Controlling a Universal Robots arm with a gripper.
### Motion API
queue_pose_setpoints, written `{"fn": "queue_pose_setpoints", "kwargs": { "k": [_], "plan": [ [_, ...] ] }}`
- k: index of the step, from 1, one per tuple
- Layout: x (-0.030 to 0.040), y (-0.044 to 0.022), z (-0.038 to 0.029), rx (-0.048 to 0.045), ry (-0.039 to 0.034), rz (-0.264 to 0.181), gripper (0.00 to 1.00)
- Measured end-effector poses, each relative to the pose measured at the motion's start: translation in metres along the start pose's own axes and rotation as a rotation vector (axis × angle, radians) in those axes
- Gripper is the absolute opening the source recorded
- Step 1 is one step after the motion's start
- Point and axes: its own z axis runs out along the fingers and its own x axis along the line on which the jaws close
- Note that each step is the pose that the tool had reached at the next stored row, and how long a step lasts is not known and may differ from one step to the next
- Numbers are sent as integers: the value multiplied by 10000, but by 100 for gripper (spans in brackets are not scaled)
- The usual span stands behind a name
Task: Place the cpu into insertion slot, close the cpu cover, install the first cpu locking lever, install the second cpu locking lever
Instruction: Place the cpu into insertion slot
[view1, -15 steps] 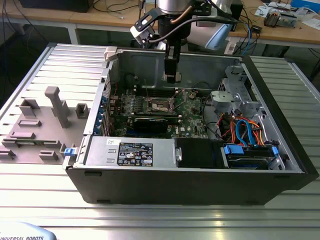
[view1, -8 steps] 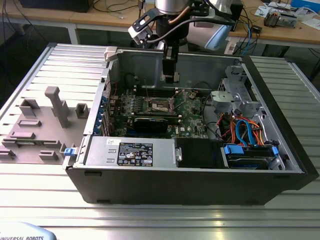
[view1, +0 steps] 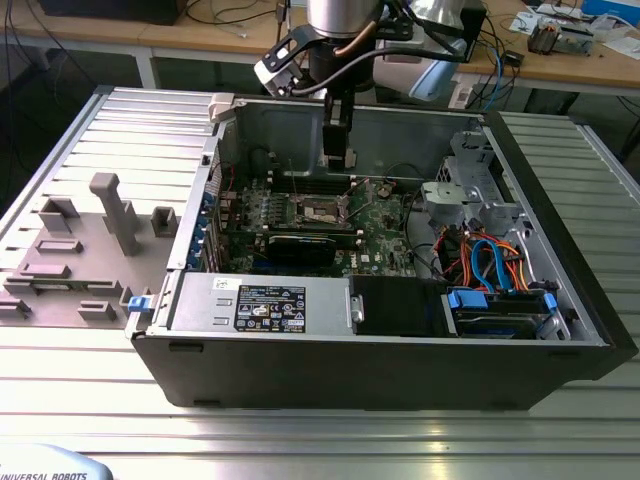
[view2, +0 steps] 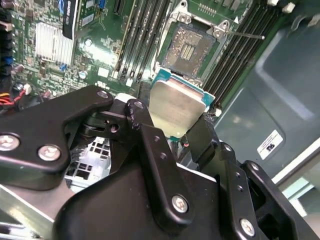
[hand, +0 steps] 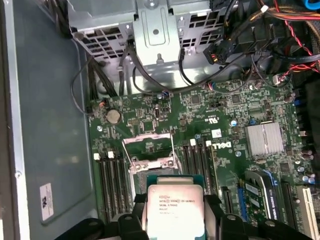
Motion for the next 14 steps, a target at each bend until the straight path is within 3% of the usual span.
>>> {"fn": "queue_pose_setpoints", "kwargs": {
  "k": [3, 10, 14],
  "plan": [
    [-2, -8, 42, 3, 26, -333, 54],
    [-1, -9, 43, 2, 29, -335, 54],
    [-4, -32, 49, -54, 42, -419, 54]
  ]
}}
